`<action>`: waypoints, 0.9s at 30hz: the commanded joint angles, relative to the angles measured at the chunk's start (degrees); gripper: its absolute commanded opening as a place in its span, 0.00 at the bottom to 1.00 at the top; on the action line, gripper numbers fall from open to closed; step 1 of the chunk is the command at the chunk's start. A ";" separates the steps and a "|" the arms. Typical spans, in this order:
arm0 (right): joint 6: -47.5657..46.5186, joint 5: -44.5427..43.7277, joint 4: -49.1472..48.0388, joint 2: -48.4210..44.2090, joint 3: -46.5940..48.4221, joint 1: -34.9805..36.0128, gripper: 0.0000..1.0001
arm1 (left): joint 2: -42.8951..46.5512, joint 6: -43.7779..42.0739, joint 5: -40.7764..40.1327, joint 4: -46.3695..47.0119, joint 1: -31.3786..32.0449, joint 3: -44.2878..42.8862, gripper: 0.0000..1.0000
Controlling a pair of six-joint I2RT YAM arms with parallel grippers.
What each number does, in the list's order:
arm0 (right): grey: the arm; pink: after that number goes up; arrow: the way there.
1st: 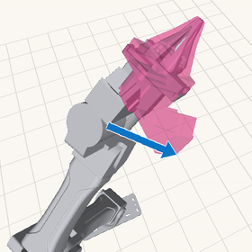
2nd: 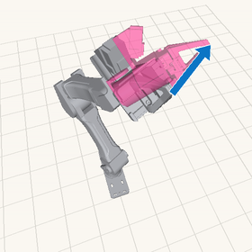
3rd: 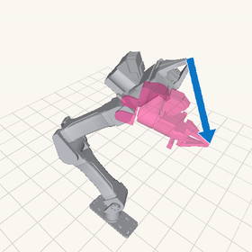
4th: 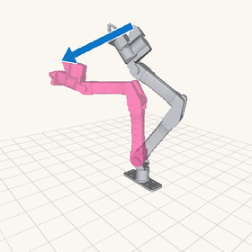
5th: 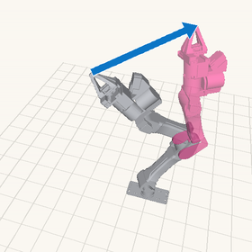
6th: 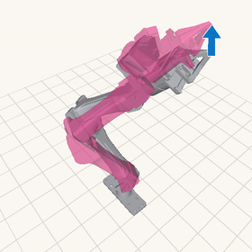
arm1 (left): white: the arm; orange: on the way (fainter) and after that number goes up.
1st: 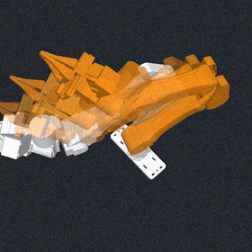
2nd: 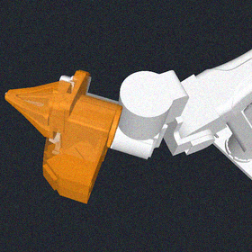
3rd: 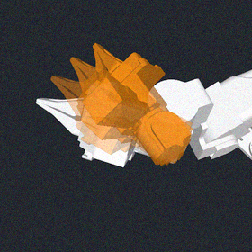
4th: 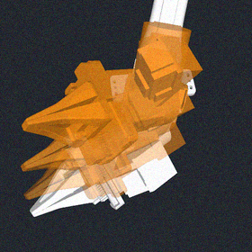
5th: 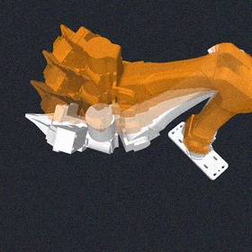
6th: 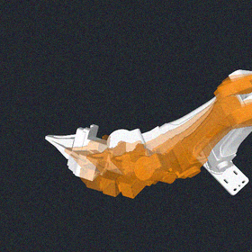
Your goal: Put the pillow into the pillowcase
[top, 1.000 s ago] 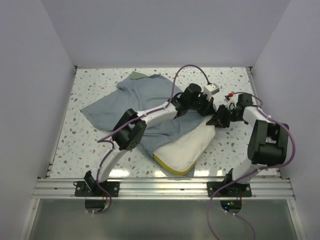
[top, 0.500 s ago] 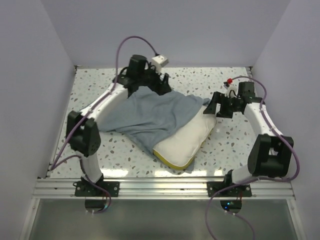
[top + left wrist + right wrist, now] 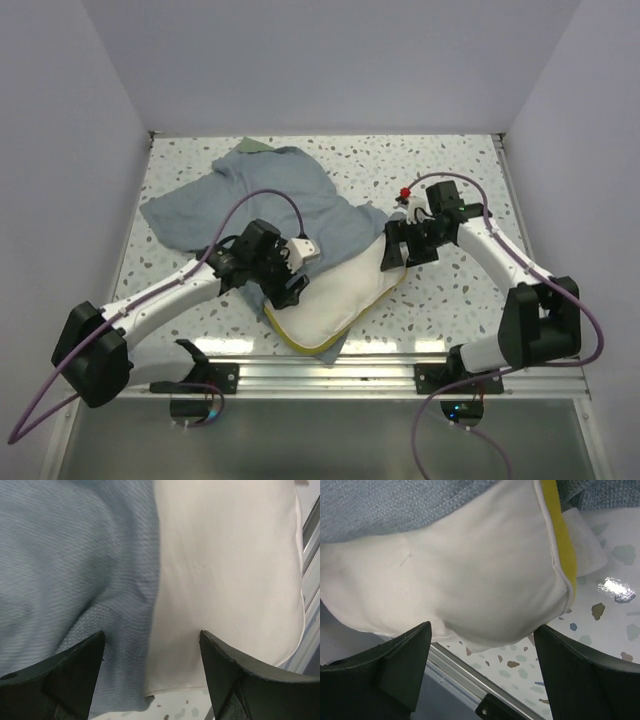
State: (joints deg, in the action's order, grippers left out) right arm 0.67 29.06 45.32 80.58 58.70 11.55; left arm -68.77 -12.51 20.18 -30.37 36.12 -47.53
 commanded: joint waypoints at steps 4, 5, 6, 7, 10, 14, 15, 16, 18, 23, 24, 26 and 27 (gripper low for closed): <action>3.37 -4.00 -4.35 6.16 4.30 -0.12 0.82 | -13.79 2.49 -11.75 6.91 2.47 -2.47 0.72; 3.72 -4.88 -4.89 8.43 5.28 -1.00 0.80 | -16.54 2.49 -11.57 7.60 1.68 -6.31 0.70; 5.03 -5.06 -5.50 9.59 6.33 -1.70 0.80 | -19.00 2.93 -10.61 8.65 0.54 -8.61 0.67; 5.74 -5.24 -6.90 10.38 8.34 -2.75 0.80 | -23.82 3.19 -10.26 11.62 -1.64 -13.42 0.62; 8.03 -4.63 -7.35 13.72 13.96 -8.37 0.81 | -33.40 0.14 -12.80 14.89 -3.15 -25.36 0.59; 7.51 -3.49 -4.64 16.80 22.15 -15.66 0.86 | -39.32 -0.75 -11.92 11.76 -4.13 -37.34 0.62; 6.64 -3.40 -3.76 17.16 23.64 -16.29 0.90 | -39.33 -1.02 -11.75 11.04 -4.13 -38.16 0.64; 6.19 -2.52 -2.01 17.33 25.74 -16.82 0.91 | -38.03 -1.20 -11.57 10.34 -4.21 -37.99 0.70; 6.01 -0.16 -0.85 17.07 25.77 -17.18 0.91 | -36.00 -1.46 -11.83 10.16 -4.13 -36.24 0.73; 10.14 4.61 -6.99 17.24 16.46 -13.42 0.90 | -31.16 0.38 -15.77 10.86 -4.30 -30.43 0.78; 10.75 4.78 -7.61 17.86 15.75 -12.53 0.90 | -31.25 1.08 -16.23 10.42 -4.30 -30.52 0.78; 11.98 5.30 -9.72 20.05 13.91 -10.08 0.90 | -32.12 2.58 -17.10 8.67 -4.22 -31.13 0.79; 13.12 5.48 -10.42 20.84 13.55 -9.54 0.90 | -32.56 3.10 -17.11 8.14 -4.13 -31.31 0.79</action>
State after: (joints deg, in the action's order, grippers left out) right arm 10.28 31.42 38.26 99.24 73.76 -0.60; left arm -101.84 -11.35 5.61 -21.08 31.94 -78.83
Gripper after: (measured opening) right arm 0.902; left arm 0.787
